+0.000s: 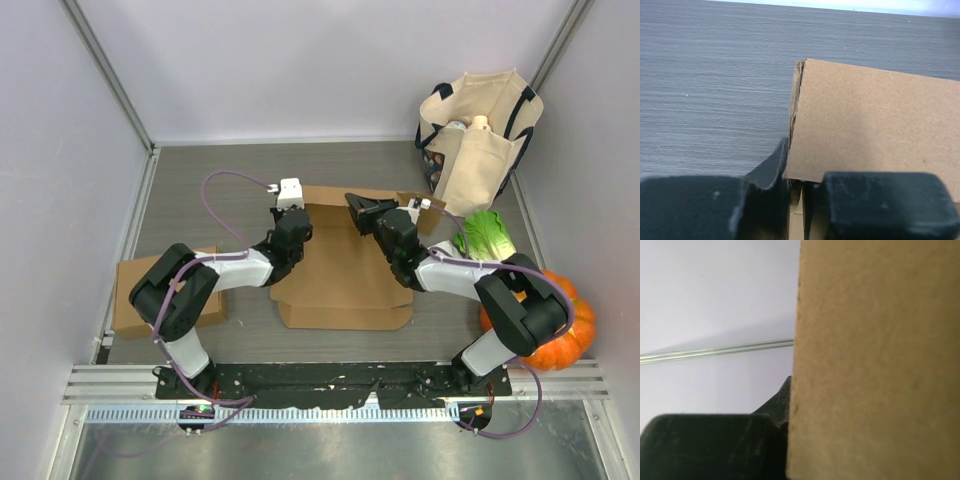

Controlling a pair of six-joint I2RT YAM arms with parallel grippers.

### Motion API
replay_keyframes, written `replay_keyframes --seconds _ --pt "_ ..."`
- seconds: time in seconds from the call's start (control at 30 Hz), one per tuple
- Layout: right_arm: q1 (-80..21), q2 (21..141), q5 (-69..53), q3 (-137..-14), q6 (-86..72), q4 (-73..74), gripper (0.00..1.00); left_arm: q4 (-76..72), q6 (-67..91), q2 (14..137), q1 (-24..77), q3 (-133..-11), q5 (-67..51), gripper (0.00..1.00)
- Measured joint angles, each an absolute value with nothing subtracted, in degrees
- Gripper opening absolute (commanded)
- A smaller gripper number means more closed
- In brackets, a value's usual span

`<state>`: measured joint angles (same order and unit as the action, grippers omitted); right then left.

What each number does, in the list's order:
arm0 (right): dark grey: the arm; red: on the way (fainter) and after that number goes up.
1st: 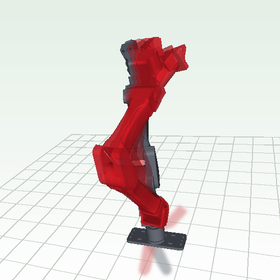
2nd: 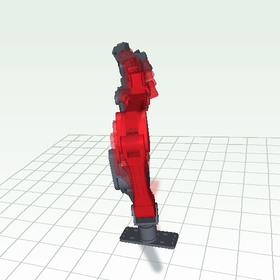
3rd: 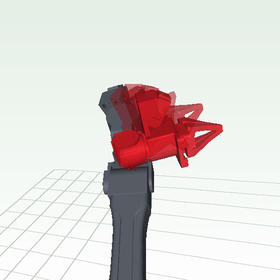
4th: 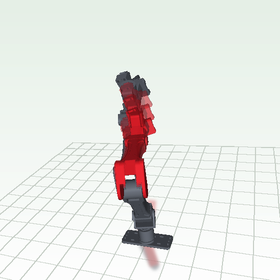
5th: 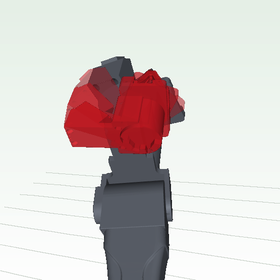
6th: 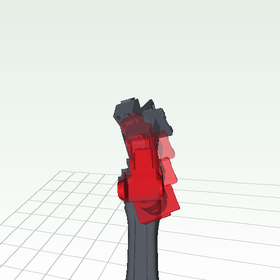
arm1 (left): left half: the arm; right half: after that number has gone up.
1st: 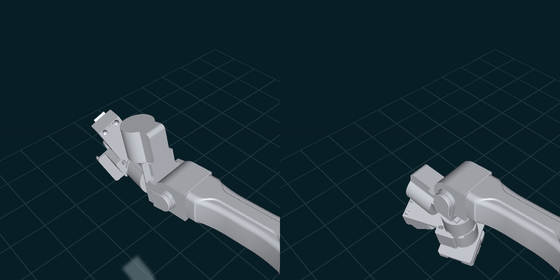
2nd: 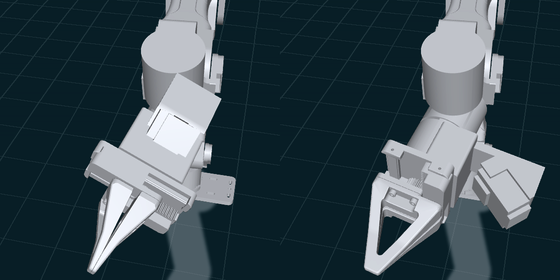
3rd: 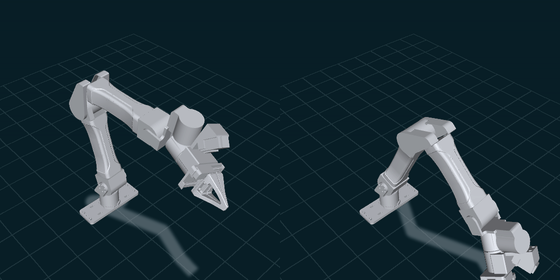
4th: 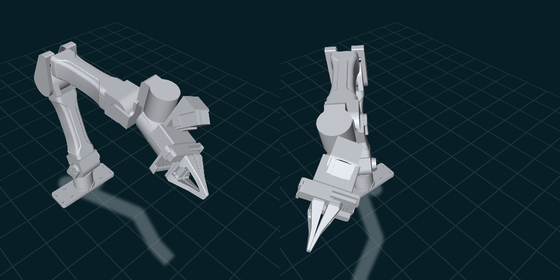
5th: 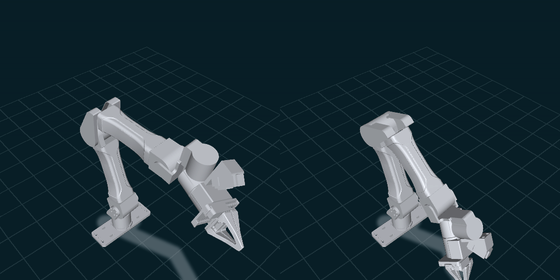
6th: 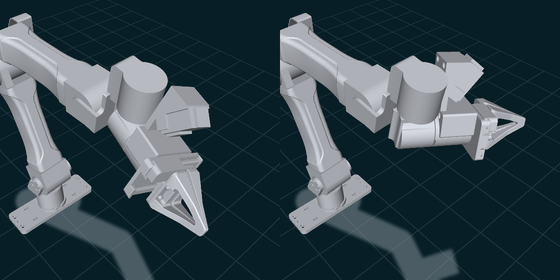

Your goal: Fold the paper box

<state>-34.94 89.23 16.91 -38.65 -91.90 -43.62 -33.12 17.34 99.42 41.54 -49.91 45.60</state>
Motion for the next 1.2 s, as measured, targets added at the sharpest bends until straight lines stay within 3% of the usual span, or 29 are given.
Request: replay_keyframes --seconds 0.03,0.07,0.2,0.3,0.4,0.43,0.47,0.63,0.73,0.77,0.87,1.07,1.2 --pt "-35.05 89.01 17.15 -38.65 -91.92 -42.81 0.01 -34.2 17.12 98.87 41.12 -48.9 43.64 0.29" --pt "-35.29 88.6 17.21 -38.68 -91.92 -42.48 0.01 -34.94 17.23 98.04 40.51 -47.77 41.71 0.32" --pt "-35.97 88.2 16.64 -38.68 -91.92 -41.65 0.01 -34.96 18.46 94.78 38.39 -42.89 35.29 0.33" --pt "-36.27 88.01 16.05 -38.59 -91.94 -41.56 0.01 -34.87 19.05 93.38 37.85 -41.06 33.28 0.27" --pt "-36.27 87.99 15.73 -38.48 -92.05 -41.63 0.01 -34.79 19.14 93.3 37.87 -41.04 32.99 0.15" --pt "-36.27 87.99 15.66 -38.46 -92.18 -41.65 0.01 -34.46 19.2 93.38 37.91 -41.17 33.41 0.03" --pt "-36.27 87.99 15.57 -38.46 -92.42 -41.65 0.01 -34.0 19.11 93.67 37.95 -41.6 34.3 0.0" --pt "-36.07 87.99 17.02 -38.48 -93.38 -41.43 0.02 -30.39 18.33 98.76 40.64 -48.05 43.27 0.0" --pt "-35.38 87.99 16.86 -39.2 -92.84 -40.23 0.25 -30.61 18.15 99.66 40.82 -48.9 43.29 0.0" --pt "-35.31 87.92 16.25 -39.55 -91.96 -39.48 0.45 -31.86 17.65 99.26 40.58 -47.86 42.3 0.0" --pt "-35.11 86.87 13.08 -39.81 -86.63 -35.86 0.65 -33.19 17.26 97.41 39.75 -45.43 39.97 0.0" --pt "-32.01 76.2 7.09 -40.29 -59.83 -15.81 0.83 -34.89 15.94 93.17 38.85 -40.21 37.19 0.0" --pt "-28.23 62.39 7.22 -38.48 -43.09 -3.49 0.85 -35.79 15.73 91.74 38.61 -38.26 36.64 0.0"
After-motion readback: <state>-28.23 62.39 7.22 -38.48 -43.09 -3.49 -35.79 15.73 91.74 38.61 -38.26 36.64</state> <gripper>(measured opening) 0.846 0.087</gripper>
